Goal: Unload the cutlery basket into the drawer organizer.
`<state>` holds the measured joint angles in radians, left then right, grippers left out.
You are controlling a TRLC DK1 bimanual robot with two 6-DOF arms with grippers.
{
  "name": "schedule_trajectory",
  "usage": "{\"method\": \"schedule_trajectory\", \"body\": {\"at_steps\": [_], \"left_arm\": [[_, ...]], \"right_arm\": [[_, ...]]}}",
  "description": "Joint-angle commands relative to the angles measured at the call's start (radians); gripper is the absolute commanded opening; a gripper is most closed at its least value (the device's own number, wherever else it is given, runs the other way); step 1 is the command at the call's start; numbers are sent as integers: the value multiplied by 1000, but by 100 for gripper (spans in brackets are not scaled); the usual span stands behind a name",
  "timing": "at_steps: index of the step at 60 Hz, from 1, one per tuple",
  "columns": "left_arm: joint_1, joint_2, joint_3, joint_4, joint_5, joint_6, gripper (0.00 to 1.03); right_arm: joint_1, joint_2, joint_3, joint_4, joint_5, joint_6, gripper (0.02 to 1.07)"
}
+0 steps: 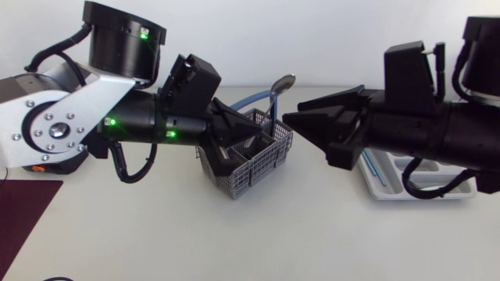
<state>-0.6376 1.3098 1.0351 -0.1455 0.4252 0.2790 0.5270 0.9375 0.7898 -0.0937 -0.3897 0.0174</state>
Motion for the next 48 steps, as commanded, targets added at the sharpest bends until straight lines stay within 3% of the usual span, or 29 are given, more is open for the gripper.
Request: {"method": "schedule_trajectory", "body": {"at_steps": [1,23,48], "left_arm": [[-16,-1,8,30,-25,-47,3],[19,19,19,57,-45,-90,3],[47,49,23,84,-45,-121,3]], "right_arm": [[1,53,45,8,-5,33,52],[-18,261,206,-18,-6,75,47],[10,296,236,-21,-31,98,46]]}}
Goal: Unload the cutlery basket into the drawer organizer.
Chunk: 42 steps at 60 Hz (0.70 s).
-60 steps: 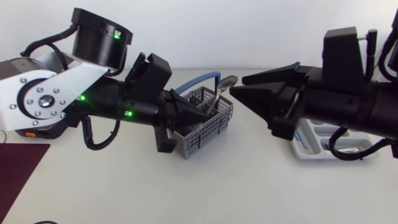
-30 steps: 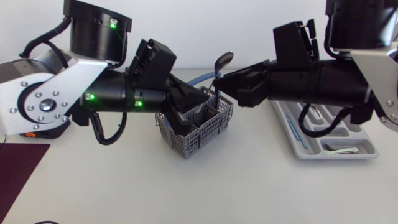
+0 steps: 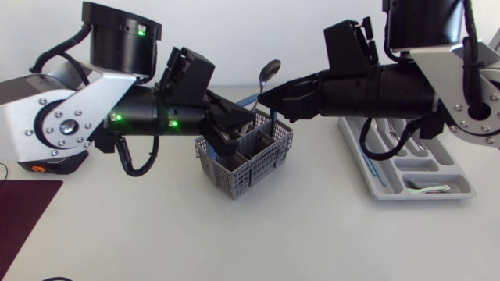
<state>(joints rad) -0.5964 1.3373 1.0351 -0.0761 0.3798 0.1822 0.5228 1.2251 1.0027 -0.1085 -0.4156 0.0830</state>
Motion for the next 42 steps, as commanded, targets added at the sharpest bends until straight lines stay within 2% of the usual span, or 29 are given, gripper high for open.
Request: {"method": "schedule_trajectory", "body": {"at_steps": [1,6,11,17,32,36,42], "left_arm": [[6,23,23,16,1,-24,3],[4,33,26,16,1,-24,3],[4,36,29,19,1,-27,3],[3,37,31,22,1,-29,3],[0,37,33,24,-1,-30,3],[-2,37,33,24,-1,-30,3],[-3,37,33,24,-1,-30,3]], "right_arm": [[16,8,24,-7,-5,32,46],[22,17,31,-5,-3,32,38],[26,27,36,-5,-3,32,38],[32,40,42,-7,-3,32,31],[34,60,47,-10,0,34,29],[34,63,48,-10,0,34,22],[34,68,50,-10,0,34,21]]}}
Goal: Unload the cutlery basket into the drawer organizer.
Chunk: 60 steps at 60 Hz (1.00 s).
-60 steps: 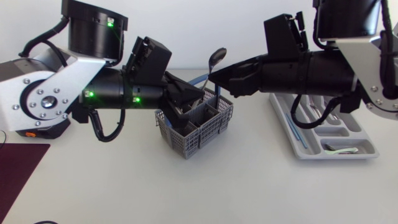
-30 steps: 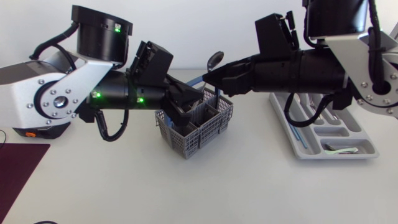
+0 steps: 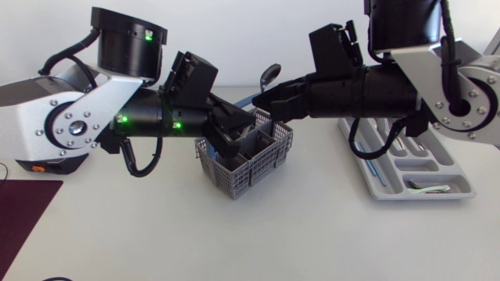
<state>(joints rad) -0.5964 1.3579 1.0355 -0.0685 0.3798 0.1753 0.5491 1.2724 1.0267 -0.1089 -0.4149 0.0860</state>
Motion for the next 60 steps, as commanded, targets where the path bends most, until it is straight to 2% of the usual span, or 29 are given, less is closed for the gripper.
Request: {"method": "schedule_trajectory", "body": {"at_steps": [1,19,32,33,36,40,41,44,46,51,60], "left_arm": [[-3,17,31,16,-1,-23,3],[-17,15,32,16,-2,-20,3],[-26,15,32,16,-10,-13,5],[-28,14,32,16,-10,-13,7],[-29,12,31,16,-13,-13,23],[-31,10,31,15,-25,-13,51],[-31,9,32,15,-25,-13,54],[-29,6,35,12,-32,-14,76],[-29,3,35,9,-35,-14,86],[-25,-9,35,9,-45,-14,96],[-5,-43,26,10,-45,-14,98]], "right_arm": [[8,22,26,-9,-1,32,20],[9,31,23,-6,-7,24,12],[8,27,13,3,-5,17,10],[6,27,12,3,-5,15,11],[3,25,10,3,-9,14,11],[-2,24,4,5,-10,11,11],[-3,22,4,5,-10,11,11],[-8,19,-1,5,-15,8,11],[-12,15,-4,3,-16,4,11],[-34,7,-11,-3,-38,0,11],[-87,-15,-39,-20,-74,-25,11]]}}
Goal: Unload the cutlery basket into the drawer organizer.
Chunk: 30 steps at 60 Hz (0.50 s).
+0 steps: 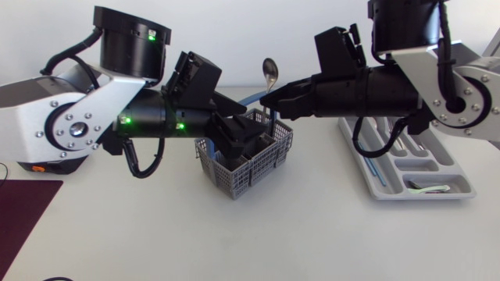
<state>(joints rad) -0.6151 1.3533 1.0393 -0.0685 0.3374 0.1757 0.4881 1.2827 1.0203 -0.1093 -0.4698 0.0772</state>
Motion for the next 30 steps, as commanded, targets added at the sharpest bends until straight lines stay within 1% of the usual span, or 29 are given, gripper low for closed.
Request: {"method": "schedule_trajectory", "body": {"at_steps": [1,9,15,26,30], "left_arm": [[17,-40,21,10,-3,-15,98],[46,-65,11,6,-3,-13,98],[71,-86,1,-5,-3,-12,98],[115,-131,-27,-34,-3,34,98],[129,-146,-45,-34,-3,44,98]], "right_arm": [[-34,-28,-35,-24,-26,-20,11],[-89,-63,-62,-59,-67,-71,11],[-163,-103,-89,-104,-110,-132,11],[-379,-138,-123,-250,-225,-344,11],[-457,-140,-129,-313,-244,-453,11]]}}
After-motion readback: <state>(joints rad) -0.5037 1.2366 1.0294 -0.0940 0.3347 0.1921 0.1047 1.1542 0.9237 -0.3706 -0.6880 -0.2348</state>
